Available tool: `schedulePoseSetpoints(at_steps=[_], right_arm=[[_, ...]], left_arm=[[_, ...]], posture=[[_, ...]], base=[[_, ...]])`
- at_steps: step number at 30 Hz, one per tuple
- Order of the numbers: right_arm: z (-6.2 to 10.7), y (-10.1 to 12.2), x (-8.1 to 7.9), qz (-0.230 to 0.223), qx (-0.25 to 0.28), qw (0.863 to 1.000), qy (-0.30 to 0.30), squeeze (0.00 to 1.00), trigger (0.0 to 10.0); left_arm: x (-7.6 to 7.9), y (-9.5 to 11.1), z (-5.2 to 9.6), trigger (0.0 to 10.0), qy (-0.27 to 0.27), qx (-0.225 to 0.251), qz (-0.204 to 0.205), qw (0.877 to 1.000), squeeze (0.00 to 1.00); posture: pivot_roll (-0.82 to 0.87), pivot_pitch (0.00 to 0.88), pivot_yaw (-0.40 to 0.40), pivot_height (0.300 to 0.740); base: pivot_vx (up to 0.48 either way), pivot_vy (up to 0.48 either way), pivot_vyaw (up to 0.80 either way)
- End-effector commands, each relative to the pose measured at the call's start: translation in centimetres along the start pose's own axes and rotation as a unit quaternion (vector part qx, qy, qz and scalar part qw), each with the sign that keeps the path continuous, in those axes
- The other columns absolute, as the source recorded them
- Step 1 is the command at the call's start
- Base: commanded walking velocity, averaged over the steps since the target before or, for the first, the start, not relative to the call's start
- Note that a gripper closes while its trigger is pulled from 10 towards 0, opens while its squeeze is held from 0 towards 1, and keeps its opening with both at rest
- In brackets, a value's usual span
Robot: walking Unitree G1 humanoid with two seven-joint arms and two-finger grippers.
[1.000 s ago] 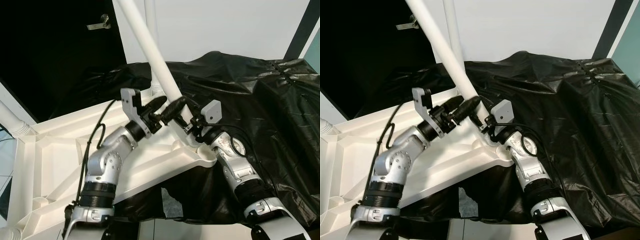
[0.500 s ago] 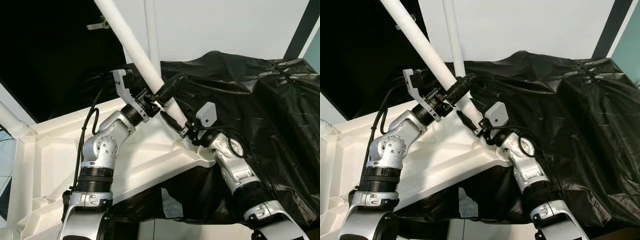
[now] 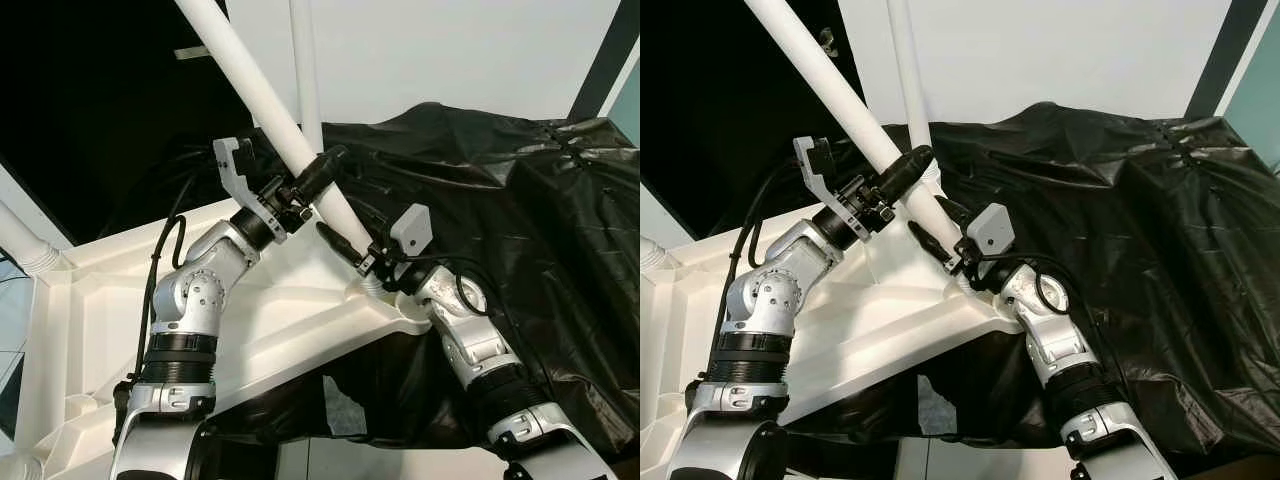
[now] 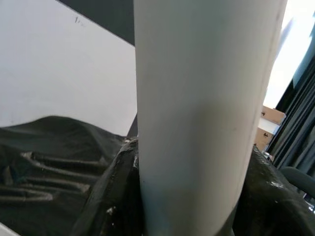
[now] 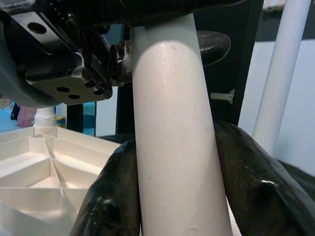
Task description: Building children table
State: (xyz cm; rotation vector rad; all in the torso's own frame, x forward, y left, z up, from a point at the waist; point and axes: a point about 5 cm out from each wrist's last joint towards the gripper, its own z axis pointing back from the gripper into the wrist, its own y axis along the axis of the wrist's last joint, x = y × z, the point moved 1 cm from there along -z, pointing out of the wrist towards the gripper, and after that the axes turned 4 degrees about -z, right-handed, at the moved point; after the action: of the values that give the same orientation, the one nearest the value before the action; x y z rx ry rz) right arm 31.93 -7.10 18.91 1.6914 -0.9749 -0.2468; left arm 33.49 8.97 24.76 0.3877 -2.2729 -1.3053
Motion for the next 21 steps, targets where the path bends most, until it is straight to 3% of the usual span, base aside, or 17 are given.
schedulePoseSetpoints(at_steps=[1,2,6,7,14,17,21], right_arm=[[0.1,-0.6,0.2,-0.022,-0.019,1.000,-0.011,0.00,10.0],[0.0,-0.7,0.4,-0.031,-0.023,0.999,-0.020,1.00,10.0],[-0.3,-0.8,0.7,-0.024,-0.045,0.998,-0.040,1.00,10.0],[-0.5,-0.9,0.7,-0.022,-0.054,0.997,-0.044,0.00,10.0],[-1.5,-1.1,0.5,-0.001,-0.095,0.994,-0.050,0.00,10.0],[-2.2,-1.0,-0.1,0.019,-0.107,0.994,-0.029,0.00,10.0],[-2.6,-1.0,-0.4,0.029,-0.117,0.993,-0.015,0.00,10.0]], left_arm=[[1.8,0.9,-0.7,0.8,-0.075,0.016,-0.019,0.997,0.00],[2.3,1.1,-0.9,10.0,-0.079,0.016,-0.033,0.996,0.00],[3.3,1.9,-1.4,10.0,-0.079,0.033,-0.068,0.994,0.00],[3.6,2.2,-1.6,10.0,-0.077,0.039,-0.075,0.993,0.00],[4.6,2.4,-2.1,10.0,-0.074,0.051,-0.135,0.987,0.00],[5.0,2.2,-2.4,10.0,-0.065,0.053,-0.178,0.980,0.00],[5.4,1.9,-2.6,10.0,-0.068,0.050,-0.199,0.976,0.00]], posture=[[-0.03,0.000,0.063,0.740],[-0.03,0.000,0.062,0.740],[-0.03,0.000,0.062,0.740],[-0.03,0.000,0.062,0.740],[-0.03,0.000,0.060,0.740],[-0.02,0.000,0.061,0.740],[-0.02,0.000,0.060,0.740]], base=[[0.000,0.000,0.00],[0.000,0.000,0.00],[0.000,0.000,0.00],[0.000,0.000,0.00],[0.000,0.000,0.00],[0.000,0.000,0.00],[0.000,0.000,0.00]])
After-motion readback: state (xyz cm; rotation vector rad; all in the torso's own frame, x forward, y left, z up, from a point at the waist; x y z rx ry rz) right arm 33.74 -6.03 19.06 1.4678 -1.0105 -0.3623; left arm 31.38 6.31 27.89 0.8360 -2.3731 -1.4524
